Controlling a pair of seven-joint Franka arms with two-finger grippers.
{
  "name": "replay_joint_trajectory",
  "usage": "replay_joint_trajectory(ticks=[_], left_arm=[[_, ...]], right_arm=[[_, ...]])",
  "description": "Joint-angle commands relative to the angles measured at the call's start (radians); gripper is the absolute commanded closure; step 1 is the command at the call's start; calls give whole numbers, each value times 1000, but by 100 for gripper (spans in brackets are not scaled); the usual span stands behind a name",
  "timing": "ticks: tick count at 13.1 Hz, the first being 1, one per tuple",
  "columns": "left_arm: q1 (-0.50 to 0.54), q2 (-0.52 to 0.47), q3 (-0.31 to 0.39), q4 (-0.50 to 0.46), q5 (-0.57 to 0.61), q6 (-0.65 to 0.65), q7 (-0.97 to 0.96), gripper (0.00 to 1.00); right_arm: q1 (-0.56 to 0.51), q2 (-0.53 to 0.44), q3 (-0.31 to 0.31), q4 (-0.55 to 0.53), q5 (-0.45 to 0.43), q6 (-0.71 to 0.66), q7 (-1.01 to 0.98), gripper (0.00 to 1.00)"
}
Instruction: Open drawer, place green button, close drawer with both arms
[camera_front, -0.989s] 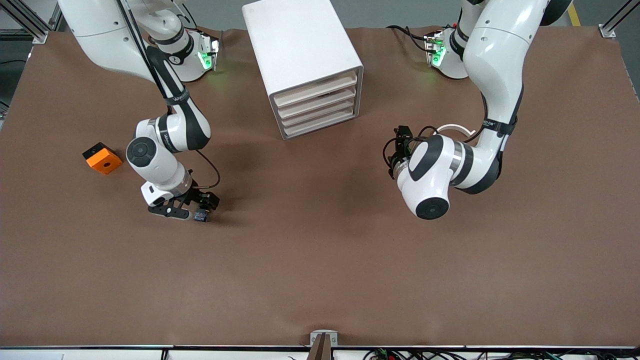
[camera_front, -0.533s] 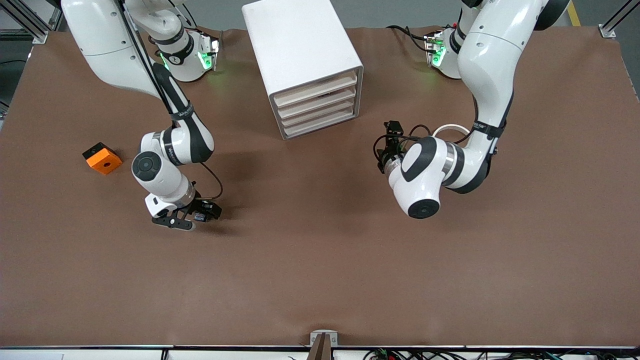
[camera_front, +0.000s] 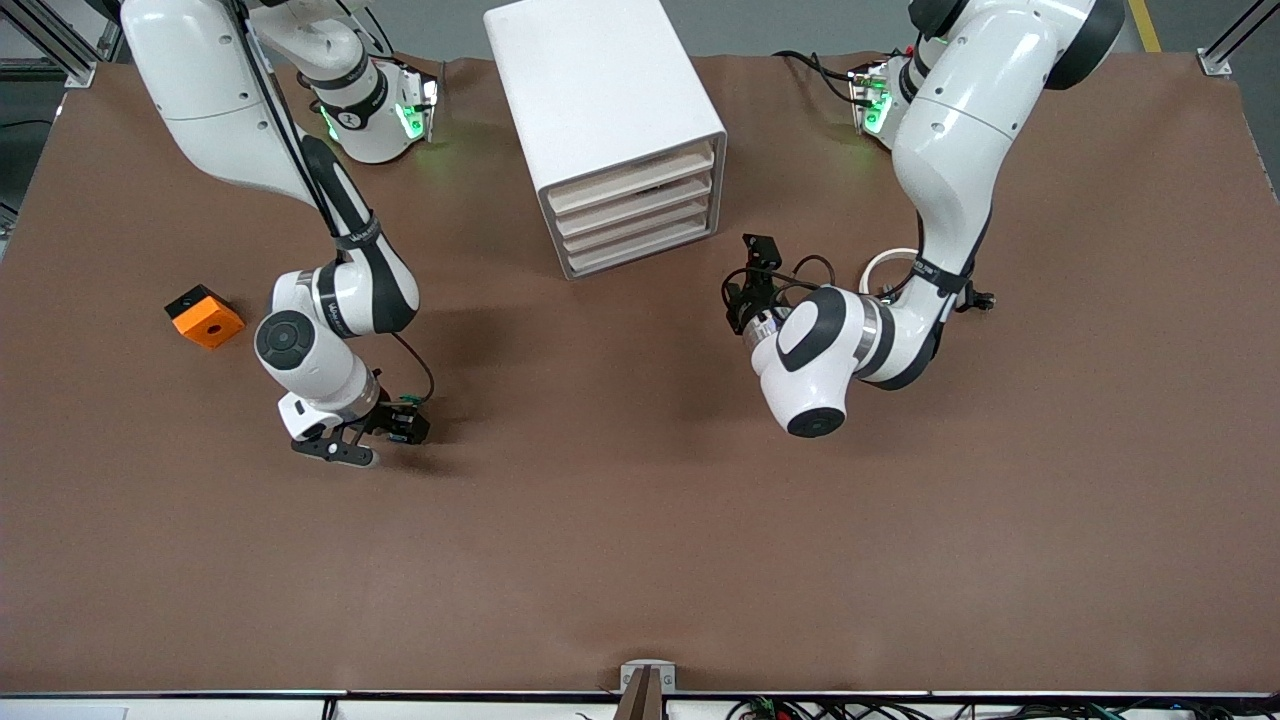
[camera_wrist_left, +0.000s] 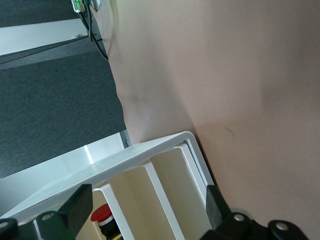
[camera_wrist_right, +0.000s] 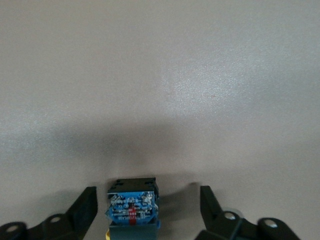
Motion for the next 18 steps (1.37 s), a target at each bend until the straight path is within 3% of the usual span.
replay_joint_trajectory(ticks=[1, 3, 10, 18], left_arm=[[22, 22, -19, 22, -43, -11, 0, 0], [23, 25, -14, 25, -80, -11, -2, 0], [20, 100, -16, 26, -217, -15, -8, 0], [20, 187, -16, 20, -295, -61, -177, 0]], right_arm=[[17, 13, -14, 20, -15, -11, 38, 69], [24, 13, -13, 18, -13, -11, 54, 100], [38, 5, -13, 38, -7, -33, 114, 100], [70, -26, -8, 251, 0, -395, 316, 100]])
